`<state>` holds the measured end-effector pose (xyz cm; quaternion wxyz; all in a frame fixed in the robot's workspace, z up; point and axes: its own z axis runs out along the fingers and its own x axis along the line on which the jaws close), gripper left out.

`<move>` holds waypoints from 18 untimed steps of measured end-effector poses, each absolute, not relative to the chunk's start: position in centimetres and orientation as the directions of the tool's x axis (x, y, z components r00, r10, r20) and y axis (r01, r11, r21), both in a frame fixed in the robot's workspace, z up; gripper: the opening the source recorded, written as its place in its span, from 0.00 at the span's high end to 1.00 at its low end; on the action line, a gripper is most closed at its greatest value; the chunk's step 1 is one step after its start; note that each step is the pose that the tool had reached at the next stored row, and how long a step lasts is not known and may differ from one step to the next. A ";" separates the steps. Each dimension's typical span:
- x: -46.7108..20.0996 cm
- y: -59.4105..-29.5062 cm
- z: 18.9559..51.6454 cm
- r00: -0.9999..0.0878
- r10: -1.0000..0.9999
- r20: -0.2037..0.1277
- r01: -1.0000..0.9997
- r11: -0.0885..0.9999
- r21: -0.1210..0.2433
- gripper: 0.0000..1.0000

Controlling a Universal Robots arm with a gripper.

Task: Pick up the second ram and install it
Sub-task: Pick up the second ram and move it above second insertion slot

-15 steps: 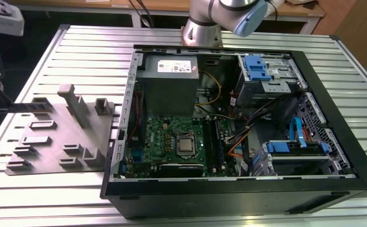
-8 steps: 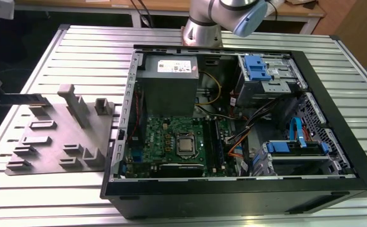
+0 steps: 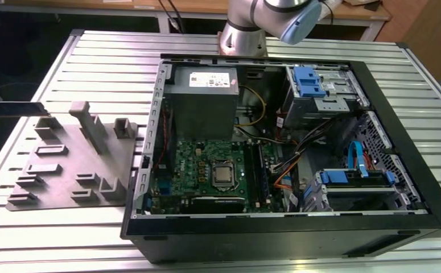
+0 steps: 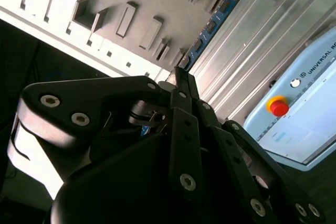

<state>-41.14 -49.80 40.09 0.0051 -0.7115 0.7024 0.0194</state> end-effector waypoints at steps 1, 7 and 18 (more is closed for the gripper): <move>-41.1 -49.8 40.3 0.012 -0.999 -0.035 -1.000 -0.013 0.020 0.92; -41.1 -49.8 40.6 0.012 -0.999 -0.036 -1.000 -0.013 0.020 0.92; -40.4 -49.8 40.6 0.012 -0.999 -0.036 -1.000 -0.013 0.020 0.92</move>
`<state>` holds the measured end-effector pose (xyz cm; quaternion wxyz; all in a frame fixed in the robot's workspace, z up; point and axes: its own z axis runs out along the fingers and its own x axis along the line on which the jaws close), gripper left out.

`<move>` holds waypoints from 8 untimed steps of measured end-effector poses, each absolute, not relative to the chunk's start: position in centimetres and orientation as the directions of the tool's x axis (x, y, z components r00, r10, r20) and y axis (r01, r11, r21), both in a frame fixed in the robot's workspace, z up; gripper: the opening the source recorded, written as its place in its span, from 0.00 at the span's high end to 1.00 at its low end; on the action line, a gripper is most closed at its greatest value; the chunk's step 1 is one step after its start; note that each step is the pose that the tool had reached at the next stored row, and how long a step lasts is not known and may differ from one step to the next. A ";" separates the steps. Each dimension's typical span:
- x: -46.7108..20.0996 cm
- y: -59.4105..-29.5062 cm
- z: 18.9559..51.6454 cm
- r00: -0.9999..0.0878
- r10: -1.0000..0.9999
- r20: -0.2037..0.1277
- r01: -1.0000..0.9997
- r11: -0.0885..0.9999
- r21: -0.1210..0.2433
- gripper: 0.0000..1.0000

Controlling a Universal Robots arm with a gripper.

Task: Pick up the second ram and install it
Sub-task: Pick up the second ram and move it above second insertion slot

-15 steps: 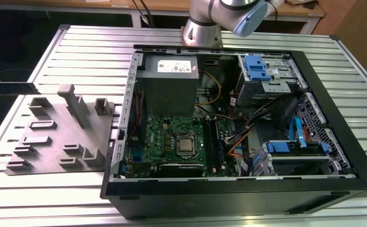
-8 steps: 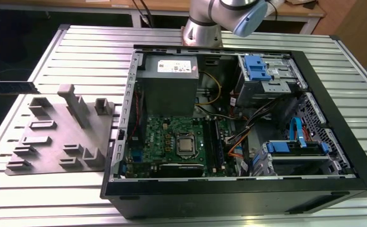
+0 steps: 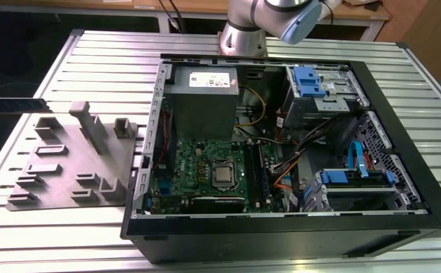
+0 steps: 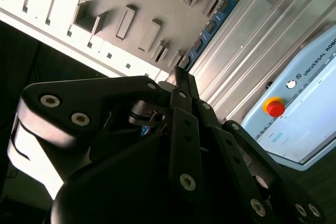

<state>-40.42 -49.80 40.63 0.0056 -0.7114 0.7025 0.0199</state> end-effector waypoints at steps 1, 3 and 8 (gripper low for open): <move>-40.3 -49.8 40.6 0.012 -0.999 -0.036 -1.000 -0.013 0.020 0.92; -39.9 -49.8 40.6 0.009 -0.999 -0.036 -1.000 -0.010 0.020 0.92; -39.1 -49.8 40.6 0.001 -0.999 -0.036 -1.000 -0.002 0.020 0.92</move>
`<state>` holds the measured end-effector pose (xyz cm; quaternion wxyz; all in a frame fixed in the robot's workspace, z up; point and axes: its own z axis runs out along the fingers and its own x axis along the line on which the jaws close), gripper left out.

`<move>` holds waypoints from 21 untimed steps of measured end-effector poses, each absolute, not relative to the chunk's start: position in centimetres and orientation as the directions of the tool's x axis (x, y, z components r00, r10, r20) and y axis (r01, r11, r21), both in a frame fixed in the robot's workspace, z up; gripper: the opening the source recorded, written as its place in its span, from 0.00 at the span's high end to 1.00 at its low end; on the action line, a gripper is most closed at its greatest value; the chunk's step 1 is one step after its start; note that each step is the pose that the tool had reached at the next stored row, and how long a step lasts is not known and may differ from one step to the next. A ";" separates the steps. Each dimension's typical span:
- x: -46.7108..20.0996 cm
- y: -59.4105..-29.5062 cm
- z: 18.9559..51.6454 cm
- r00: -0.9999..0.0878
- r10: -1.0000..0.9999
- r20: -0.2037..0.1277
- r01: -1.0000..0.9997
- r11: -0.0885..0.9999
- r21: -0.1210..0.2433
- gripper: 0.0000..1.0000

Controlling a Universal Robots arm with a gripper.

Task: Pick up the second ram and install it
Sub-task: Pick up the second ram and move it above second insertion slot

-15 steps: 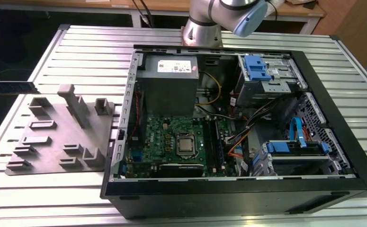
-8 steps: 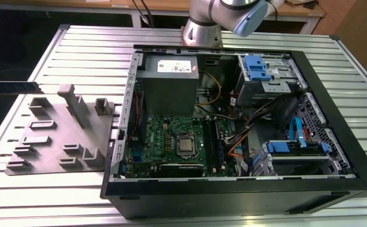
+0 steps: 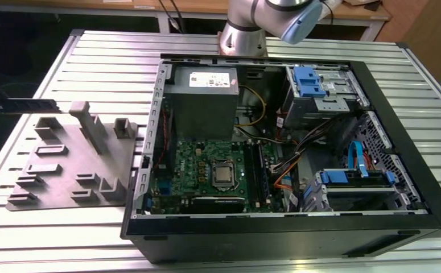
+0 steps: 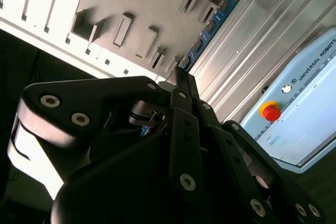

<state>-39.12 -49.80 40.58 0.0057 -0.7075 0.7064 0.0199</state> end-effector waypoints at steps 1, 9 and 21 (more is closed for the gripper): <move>-38.9 -49.8 40.6 0.000 -0.999 -0.036 -1.000 -0.001 0.020 0.92; -37.6 -49.8 40.5 -0.012 -0.999 -0.036 -1.000 0.011 0.020 0.92; -35.1 -49.8 40.3 -0.024 -0.999 -0.036 -1.000 0.024 0.020 0.92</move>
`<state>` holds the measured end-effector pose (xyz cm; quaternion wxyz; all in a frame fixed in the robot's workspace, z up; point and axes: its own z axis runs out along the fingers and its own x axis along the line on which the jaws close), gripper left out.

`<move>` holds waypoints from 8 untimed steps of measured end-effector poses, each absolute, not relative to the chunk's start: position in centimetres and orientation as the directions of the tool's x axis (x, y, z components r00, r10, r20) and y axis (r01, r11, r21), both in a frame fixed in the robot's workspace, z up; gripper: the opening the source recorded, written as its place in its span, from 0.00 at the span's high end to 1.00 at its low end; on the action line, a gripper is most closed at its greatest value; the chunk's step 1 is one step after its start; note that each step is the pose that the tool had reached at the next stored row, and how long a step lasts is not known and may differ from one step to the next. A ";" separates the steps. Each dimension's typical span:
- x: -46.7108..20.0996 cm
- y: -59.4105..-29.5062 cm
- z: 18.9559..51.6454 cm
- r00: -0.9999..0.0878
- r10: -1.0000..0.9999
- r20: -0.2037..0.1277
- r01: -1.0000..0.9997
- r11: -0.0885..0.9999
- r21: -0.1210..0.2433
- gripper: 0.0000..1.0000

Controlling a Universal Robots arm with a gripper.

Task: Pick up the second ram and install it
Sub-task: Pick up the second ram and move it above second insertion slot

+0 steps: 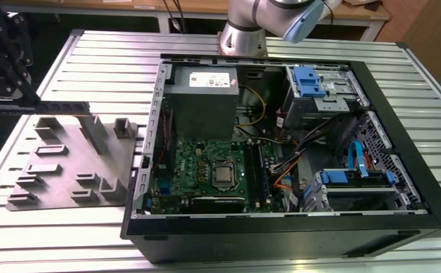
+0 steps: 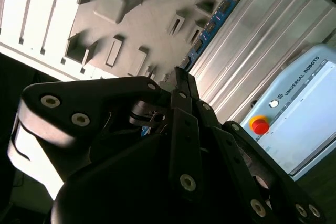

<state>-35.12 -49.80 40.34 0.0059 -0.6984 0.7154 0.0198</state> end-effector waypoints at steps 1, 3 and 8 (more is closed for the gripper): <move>-34.9 -49.8 40.3 -0.025 -0.999 -0.036 -1.000 0.024 0.020 0.92; -34.4 -49.8 40.3 -0.026 -0.999 -0.036 -0.999 0.025 0.020 0.92; -33.1 -49.8 40.3 -0.028 -0.999 -0.036 -0.999 0.028 0.020 0.92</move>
